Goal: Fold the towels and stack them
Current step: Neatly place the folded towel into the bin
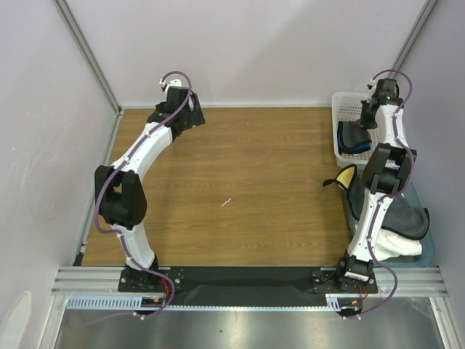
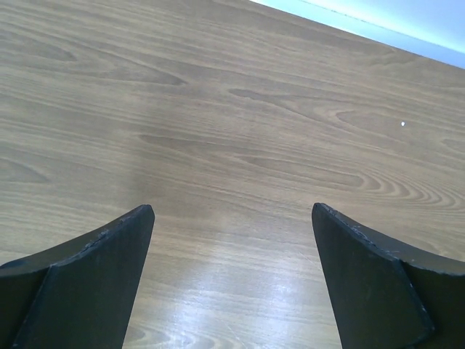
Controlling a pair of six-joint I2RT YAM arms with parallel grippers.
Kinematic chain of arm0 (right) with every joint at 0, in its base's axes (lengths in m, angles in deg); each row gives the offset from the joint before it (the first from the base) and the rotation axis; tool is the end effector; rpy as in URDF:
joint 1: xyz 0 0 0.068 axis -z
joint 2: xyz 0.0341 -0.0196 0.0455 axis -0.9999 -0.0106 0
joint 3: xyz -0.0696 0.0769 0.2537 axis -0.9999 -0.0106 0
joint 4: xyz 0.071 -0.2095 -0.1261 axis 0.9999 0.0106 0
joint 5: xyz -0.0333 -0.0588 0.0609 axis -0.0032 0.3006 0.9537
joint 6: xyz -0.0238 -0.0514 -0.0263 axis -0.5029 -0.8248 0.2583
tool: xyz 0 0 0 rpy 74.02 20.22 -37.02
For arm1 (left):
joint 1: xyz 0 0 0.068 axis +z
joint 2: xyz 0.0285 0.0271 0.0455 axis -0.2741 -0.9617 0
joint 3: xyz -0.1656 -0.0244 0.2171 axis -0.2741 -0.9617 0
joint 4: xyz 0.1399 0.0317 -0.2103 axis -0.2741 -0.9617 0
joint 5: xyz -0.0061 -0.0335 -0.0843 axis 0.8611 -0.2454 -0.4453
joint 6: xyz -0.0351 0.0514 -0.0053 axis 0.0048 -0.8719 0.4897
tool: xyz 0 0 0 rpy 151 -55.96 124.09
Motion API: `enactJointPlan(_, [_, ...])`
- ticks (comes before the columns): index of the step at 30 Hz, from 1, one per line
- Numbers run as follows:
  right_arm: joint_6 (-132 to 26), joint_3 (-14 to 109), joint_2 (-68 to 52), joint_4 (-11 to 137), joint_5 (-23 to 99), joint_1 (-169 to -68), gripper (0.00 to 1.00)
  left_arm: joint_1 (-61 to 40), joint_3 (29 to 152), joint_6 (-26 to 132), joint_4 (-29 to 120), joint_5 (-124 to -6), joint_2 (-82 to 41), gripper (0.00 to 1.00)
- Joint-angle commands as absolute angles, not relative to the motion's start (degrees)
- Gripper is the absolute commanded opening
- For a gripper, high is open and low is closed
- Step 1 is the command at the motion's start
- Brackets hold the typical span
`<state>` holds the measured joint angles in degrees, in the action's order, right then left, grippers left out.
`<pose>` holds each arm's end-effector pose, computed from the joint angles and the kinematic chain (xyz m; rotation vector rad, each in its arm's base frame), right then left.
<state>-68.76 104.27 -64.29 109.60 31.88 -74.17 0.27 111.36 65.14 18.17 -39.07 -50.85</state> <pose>0.5133 -0.1388 0.2360 0.1293 2.4835 -0.1546 0.4193 -0.1024 0.3019 -0.3265 2.1694 -0.0416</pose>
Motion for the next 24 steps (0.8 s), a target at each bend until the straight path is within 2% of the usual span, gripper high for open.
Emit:
enactJointPlan(1, [-72.08, 103.45, -65.08, 99.63, 27.35, -75.59, 0.00, -0.18, 114.44, 66.72, 14.43, -37.16, -50.12, 0.96])
enactJointPlan(11, [-64.72, 103.88, -68.96, 87.33, 26.55, -72.61, 0.00, -3.69, 115.41, 71.29, 8.28, -30.57, -49.07, 0.96])
enactJointPlan(16, [-63.73, 104.93, -70.18, 86.52, 28.74, -71.99, 0.00, -4.39, 116.28, 71.56, 7.40, -29.60, -49.69, 0.96])
enactJointPlan(18, [-66.10, 105.38, -70.71, 87.40, 30.15, -72.08, 0.10, -4.48, 116.46, 71.12, 6.96, -29.43, -50.03, 0.96])
enactJointPlan(21, [-69.17, 106.69, -70.98, 88.45, 30.16, -73.04, 0.37, -4.48, 117.07, 70.68, 6.52, -29.33, -50.39, 0.96])
enactJointPlan(22, [-69.54, 107.30, -70.89, 89.41, 30.16, -73.57, 0.50, -4.48, 117.16, 70.60, 6.52, -29.60, -50.48, 0.96])
enactJointPlan(23, [-69.54, 107.83, -70.54, 89.68, 30.16, -73.75, 0.75, -4.48, 117.34, 70.25, 6.60, -29.60, -50.48, 0.96])
enactJointPlan(24, [-69.28, 108.01, -69.58, 89.86, 29.81, -74.01, 0.83, -4.48, 117.34, 70.07, 6.78, -29.77, -50.56, 0.96])
